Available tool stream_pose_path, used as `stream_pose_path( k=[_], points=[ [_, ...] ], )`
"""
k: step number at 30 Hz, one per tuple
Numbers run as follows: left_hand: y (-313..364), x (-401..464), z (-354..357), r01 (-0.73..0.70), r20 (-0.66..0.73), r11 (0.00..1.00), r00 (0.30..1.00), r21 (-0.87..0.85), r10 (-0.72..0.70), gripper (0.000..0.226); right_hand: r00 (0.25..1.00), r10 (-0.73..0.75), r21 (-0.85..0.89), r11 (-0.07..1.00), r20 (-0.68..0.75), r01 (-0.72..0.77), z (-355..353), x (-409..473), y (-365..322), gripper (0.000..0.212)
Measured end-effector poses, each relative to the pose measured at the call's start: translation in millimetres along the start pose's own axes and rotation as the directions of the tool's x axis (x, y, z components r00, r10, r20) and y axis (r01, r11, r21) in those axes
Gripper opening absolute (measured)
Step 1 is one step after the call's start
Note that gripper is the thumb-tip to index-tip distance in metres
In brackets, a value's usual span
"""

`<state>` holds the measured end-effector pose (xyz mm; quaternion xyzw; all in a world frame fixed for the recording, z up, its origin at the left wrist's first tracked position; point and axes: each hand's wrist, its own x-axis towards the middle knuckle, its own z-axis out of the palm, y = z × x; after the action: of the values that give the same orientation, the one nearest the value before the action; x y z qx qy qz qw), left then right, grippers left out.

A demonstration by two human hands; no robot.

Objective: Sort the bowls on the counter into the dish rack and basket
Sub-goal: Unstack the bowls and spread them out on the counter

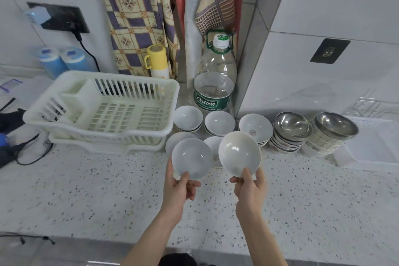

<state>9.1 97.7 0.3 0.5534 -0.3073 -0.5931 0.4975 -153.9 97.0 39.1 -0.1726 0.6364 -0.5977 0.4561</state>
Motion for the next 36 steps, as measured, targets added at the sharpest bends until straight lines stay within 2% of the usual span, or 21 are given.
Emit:
stream_pose_path(
  k=[8,16,28,36],
  points=[
    [-25,-44,-45,0.082,-0.21,0.994,0.973,-0.067,-0.095,0.059,0.988,0.137,-0.119,0.985,0.072,-0.128,-20,-21,28,0.04],
    [-19,-44,-88,0.064,-0.296,0.989,0.95,-0.13,-0.101,0.061,0.969,0.171,-0.259,0.958,0.175,-0.122,-8,-42,43,0.044],
    [6,6,-198,0.116,-0.182,0.991,0.975,-0.061,-0.126,0.058,0.945,0.277,-0.305,0.928,0.174,-0.216,90,-76,103,0.049],
    [22,36,-250,0.142,-0.126,0.989,0.981,-0.042,-0.146,0.059,0.953,0.246,-0.375,0.912,0.179,-0.165,149,-84,123,0.05]
  ],
)
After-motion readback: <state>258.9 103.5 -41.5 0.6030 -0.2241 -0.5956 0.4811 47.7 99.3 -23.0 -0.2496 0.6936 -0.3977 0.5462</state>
